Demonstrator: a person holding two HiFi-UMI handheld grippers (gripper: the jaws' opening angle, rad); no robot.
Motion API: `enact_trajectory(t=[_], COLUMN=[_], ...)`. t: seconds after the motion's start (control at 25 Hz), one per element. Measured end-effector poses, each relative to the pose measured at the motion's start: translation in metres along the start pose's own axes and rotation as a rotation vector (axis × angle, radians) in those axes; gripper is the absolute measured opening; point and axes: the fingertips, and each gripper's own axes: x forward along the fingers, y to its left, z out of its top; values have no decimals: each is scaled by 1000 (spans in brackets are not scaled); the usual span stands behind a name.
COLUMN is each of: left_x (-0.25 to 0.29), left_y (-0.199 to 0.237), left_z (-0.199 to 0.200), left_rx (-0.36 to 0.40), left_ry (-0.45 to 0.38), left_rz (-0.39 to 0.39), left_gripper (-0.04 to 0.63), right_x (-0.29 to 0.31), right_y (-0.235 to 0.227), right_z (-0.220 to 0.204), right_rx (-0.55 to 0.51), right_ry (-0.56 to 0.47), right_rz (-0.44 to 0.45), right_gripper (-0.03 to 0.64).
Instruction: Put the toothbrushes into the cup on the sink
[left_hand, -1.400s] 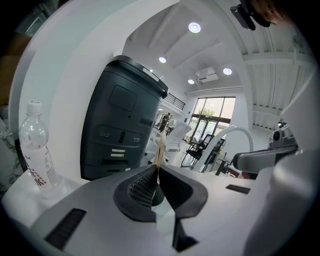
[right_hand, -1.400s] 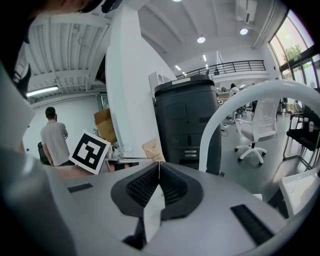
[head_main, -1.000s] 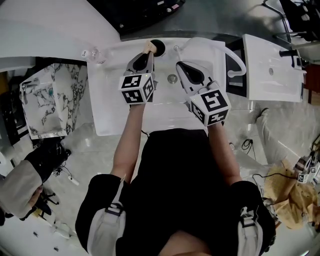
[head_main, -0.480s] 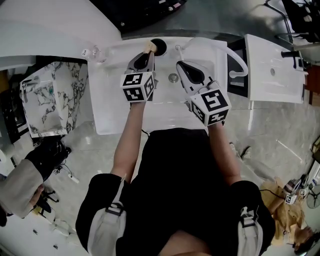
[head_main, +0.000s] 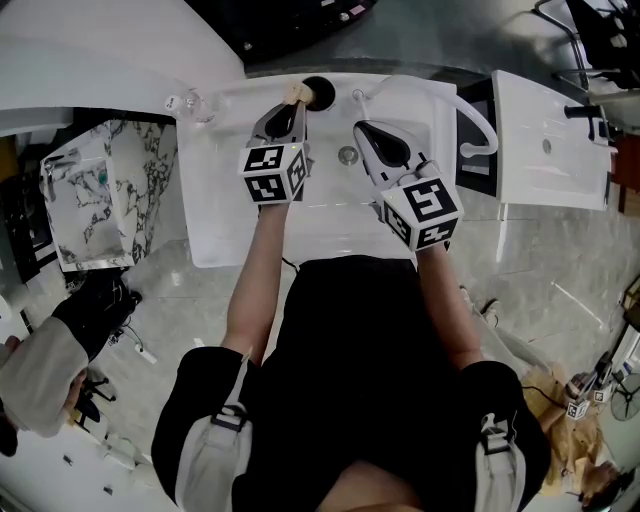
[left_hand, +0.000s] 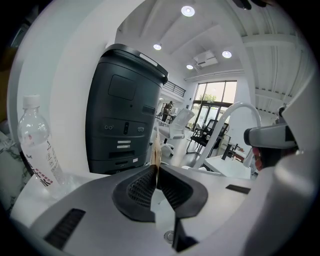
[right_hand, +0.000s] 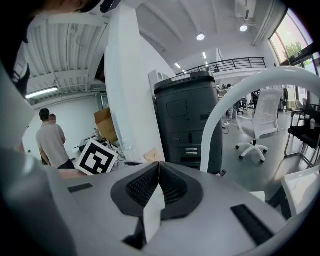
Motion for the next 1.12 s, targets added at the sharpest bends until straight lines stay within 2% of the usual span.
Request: enact_trajectory(t=[0.6, 1.12], left_x=[-11, -48], left_y=[-5, -37], left_z=[5, 17], left_rx=[8, 69], left_ry=[-8, -61], left_rz=[16, 10], left_gripper=[18, 18], right_x=[-12, -54], right_y=[2, 21], right_z=[10, 14], right_rx=[-20, -45], right_ry=[-29, -97], right_rz=[2, -8], right_gripper=[31, 31])
